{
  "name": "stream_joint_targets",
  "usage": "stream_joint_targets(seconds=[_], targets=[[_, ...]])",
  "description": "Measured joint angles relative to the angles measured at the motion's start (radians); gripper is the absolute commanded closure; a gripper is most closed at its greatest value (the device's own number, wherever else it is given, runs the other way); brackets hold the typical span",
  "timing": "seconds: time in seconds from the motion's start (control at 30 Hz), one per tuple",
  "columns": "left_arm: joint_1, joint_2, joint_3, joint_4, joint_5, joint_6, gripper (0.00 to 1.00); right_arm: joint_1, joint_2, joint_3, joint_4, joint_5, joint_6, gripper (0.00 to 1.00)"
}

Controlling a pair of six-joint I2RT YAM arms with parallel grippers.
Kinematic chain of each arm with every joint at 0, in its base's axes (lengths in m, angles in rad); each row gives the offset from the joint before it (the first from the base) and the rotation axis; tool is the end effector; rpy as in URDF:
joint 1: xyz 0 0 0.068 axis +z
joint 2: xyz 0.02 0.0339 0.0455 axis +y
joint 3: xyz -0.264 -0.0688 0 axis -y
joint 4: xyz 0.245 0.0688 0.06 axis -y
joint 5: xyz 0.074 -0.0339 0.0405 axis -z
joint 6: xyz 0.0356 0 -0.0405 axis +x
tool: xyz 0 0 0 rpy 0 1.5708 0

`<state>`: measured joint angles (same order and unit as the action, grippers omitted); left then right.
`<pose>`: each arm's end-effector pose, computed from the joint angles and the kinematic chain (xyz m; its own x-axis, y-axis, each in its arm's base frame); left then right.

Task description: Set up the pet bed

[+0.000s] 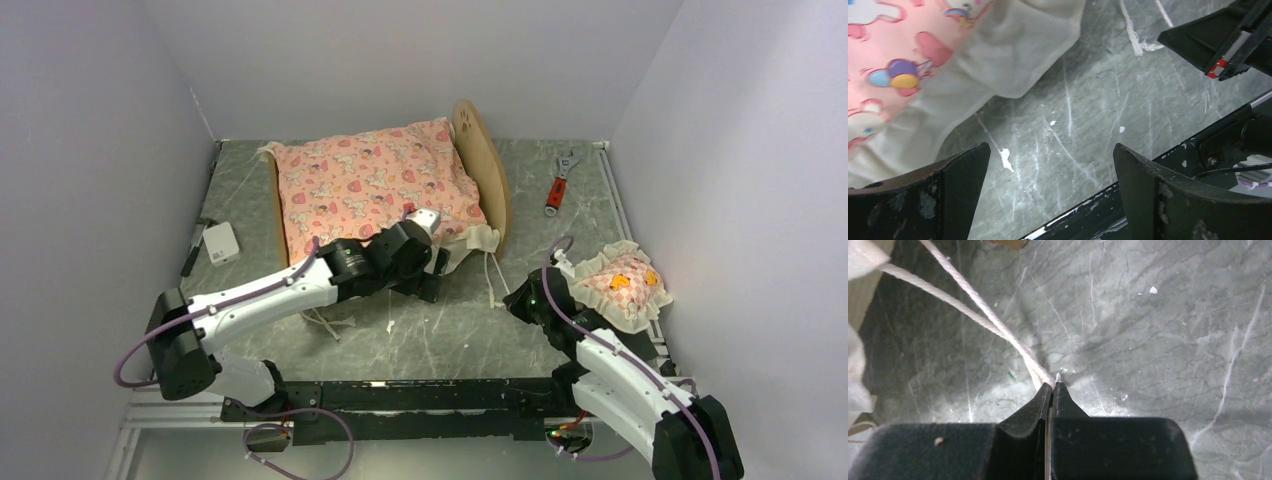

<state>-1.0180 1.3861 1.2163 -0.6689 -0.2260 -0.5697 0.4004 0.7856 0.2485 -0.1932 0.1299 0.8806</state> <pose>0.1621 -0.2475 0.3099 -0.7338 0.1883 -0.6528 0.4216 0.8797 -0.2202 0.1454 0.0566 0.1535 -0.6207 0.5676 -0.5409 0.2842 0.8058 0.5194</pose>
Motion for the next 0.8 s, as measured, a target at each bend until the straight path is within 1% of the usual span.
stream_joint_targets(seconds=[0.13, 0.2, 0.43, 0.57, 0.73, 0.77, 0.8], targets=[[-0.032, 0.057, 0.013, 0.044, 0.000, 0.000, 0.01, 0.000, 0.059, 0.040, -0.034, -0.001, -0.022, 1.00], [-0.040, 0.075, 0.013, 0.066, 0.000, -0.003, 0.01, 0.000, 0.077, 0.068, -0.063, -0.003, -0.042, 0.98], [-0.043, 0.127, 0.012, 0.173, 0.002, -0.025, 0.04, 0.000, 0.068, 0.141, -0.154, -0.035, -0.095, 0.96], [-0.044, 0.156, 0.012, 0.246, 0.005, -0.025, 0.05, 0.000, 0.071, 0.151, -0.155, -0.103, -0.094, 0.96], [-0.044, 0.192, 0.012, 0.295, 0.011, -0.021, 0.05, 0.000, 0.135, 0.156, -0.114, -0.200, -0.069, 0.94], [-0.044, 0.196, 0.012, 0.299, 0.012, -0.020, 0.05, 0.000, 0.151, 0.156, -0.102, -0.217, -0.060, 0.92], [-0.044, 0.200, 0.012, 0.303, 0.013, -0.020, 0.05, 0.000, 0.171, 0.156, -0.084, -0.232, -0.049, 0.86]])
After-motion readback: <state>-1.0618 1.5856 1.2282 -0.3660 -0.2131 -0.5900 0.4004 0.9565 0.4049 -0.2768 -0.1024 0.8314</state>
